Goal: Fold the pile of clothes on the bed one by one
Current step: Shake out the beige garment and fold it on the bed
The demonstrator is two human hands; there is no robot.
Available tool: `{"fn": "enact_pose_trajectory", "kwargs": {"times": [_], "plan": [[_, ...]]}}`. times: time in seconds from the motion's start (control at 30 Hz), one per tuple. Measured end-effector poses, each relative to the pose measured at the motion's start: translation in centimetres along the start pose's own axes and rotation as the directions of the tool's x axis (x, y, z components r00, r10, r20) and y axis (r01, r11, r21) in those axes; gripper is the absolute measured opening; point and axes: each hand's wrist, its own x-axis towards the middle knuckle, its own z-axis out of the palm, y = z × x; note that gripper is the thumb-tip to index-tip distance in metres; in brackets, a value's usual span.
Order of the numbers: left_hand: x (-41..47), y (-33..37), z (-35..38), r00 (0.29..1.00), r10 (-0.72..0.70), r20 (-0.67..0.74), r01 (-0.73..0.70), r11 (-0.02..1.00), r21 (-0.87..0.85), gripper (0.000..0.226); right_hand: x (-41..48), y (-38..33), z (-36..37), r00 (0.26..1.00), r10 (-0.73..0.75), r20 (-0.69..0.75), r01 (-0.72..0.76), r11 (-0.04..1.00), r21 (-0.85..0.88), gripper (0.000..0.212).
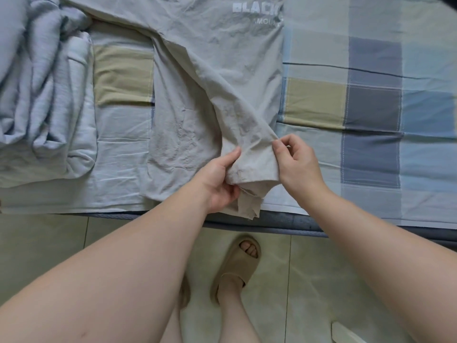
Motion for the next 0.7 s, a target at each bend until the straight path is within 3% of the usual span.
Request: {"fn": "enact_pose_trajectory", "kwargs": {"times": [0.13, 0.27, 0.33, 0.47, 0.5, 0.6, 0.7], "plan": [[-0.9, 0.4, -2.6, 0.965, 0.219, -0.145, -0.218, 0.976, 0.019, 0.008, -0.2, 0.0, 0.3, 0.999, -0.006, 0.038, 0.009, 0.995, -0.100, 0.025], [-1.7, 0.9, -4.1, 0.918, 0.294, -0.266, -0.271, 0.955, 0.118, 0.018, -0.6, -0.2, 1.0, 0.996, -0.043, 0.081, 0.054, 0.989, -0.139, 0.025], [-2.0, 0.9, -4.4, 0.937, 0.258, -0.237, -0.225, 0.962, 0.157, 0.013, -1.0, -0.4, 1.2, 0.994, -0.053, 0.096, 0.066, 0.989, -0.134, 0.024], [-2.9, 0.5, -4.0, 0.997, 0.070, -0.014, -0.062, 0.954, 0.292, 0.035, -1.7, -0.6, 1.3, 0.989, -0.016, 0.144, 0.018, 1.000, -0.011, 0.013], [-2.8, 0.3, -3.9, 0.998, 0.066, -0.001, -0.062, 0.946, 0.318, 0.035, -1.9, -0.5, 1.3, 0.981, -0.010, 0.193, 0.007, 1.000, 0.015, 0.016], [-2.1, -0.3, -3.7, 0.987, 0.130, -0.095, -0.104, 0.967, 0.234, 0.018, -2.1, 0.2, 0.6, 0.908, -0.005, 0.419, 0.017, 1.000, -0.026, 0.057], [-2.0, -0.2, -4.1, 0.982, 0.146, -0.121, -0.130, 0.983, 0.128, 0.017, -2.4, 0.9, 0.5, 0.844, 0.063, 0.533, 0.143, 0.931, -0.337, 0.083]]}}
